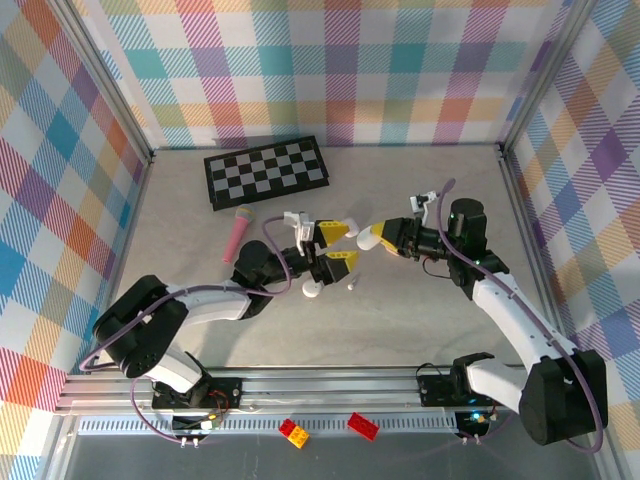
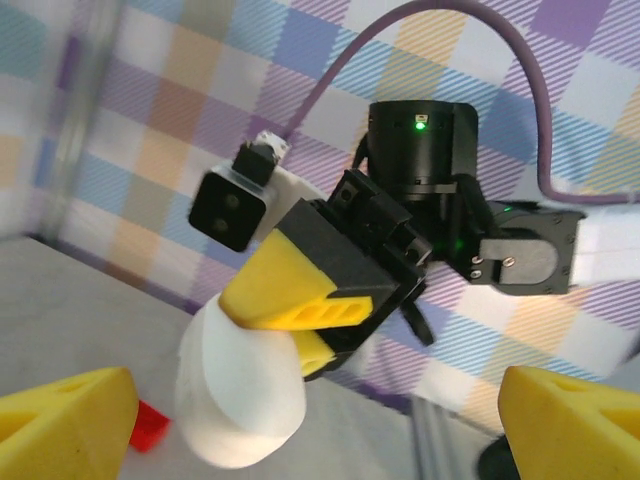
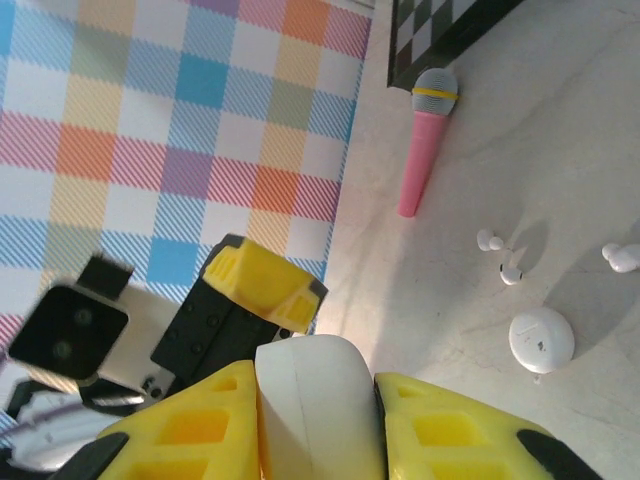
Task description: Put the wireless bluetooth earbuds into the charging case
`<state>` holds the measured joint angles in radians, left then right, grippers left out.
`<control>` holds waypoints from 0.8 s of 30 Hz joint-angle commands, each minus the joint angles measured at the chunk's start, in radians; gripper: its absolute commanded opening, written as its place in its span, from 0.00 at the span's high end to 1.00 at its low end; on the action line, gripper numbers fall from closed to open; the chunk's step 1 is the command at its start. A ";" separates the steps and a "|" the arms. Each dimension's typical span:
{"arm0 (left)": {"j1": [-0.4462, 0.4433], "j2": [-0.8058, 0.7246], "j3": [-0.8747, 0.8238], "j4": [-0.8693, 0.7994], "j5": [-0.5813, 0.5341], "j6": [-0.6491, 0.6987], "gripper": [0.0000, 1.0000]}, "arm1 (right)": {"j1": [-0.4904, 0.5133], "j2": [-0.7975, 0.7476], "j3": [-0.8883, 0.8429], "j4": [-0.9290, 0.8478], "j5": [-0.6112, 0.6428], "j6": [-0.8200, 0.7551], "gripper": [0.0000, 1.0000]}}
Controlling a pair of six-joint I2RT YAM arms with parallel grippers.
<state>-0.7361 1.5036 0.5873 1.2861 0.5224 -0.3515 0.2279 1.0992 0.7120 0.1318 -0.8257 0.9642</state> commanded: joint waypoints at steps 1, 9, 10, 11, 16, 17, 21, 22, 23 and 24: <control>0.004 -0.016 -0.027 0.032 -0.081 0.234 0.08 | -0.007 0.004 -0.007 0.110 -0.008 0.140 0.88; 0.003 0.012 -0.025 0.038 -0.075 0.433 0.12 | -0.010 0.023 -0.025 0.224 -0.035 0.313 0.88; 0.003 0.019 -0.022 0.038 -0.079 0.445 0.12 | -0.010 0.026 -0.027 0.241 -0.042 0.333 0.88; 0.004 0.025 -0.018 0.038 -0.077 0.458 0.12 | -0.011 0.029 -0.025 0.247 -0.048 0.342 0.88; 0.003 0.057 0.007 0.044 -0.075 0.478 0.13 | -0.010 0.025 -0.019 0.250 -0.061 0.354 0.88; 0.002 0.063 0.012 0.044 -0.075 0.484 0.13 | -0.010 0.024 -0.019 0.249 -0.064 0.354 0.88; 0.000 0.080 0.028 0.045 -0.064 0.523 0.13 | -0.010 0.024 -0.022 0.245 -0.068 0.362 0.88; 0.000 0.084 0.033 0.043 -0.061 0.528 0.13 | -0.010 0.025 -0.023 0.244 -0.069 0.365 0.88; 0.001 0.088 0.039 0.044 -0.061 0.533 0.13 | -0.010 0.026 -0.023 0.244 -0.070 0.368 0.88; 0.000 0.094 0.044 0.045 -0.061 0.537 0.13 | -0.010 0.027 -0.025 0.246 -0.072 0.373 0.88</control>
<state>-0.7368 1.5867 0.5980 1.2861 0.4511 0.1360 0.2226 1.1294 0.6952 0.3340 -0.8722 1.3121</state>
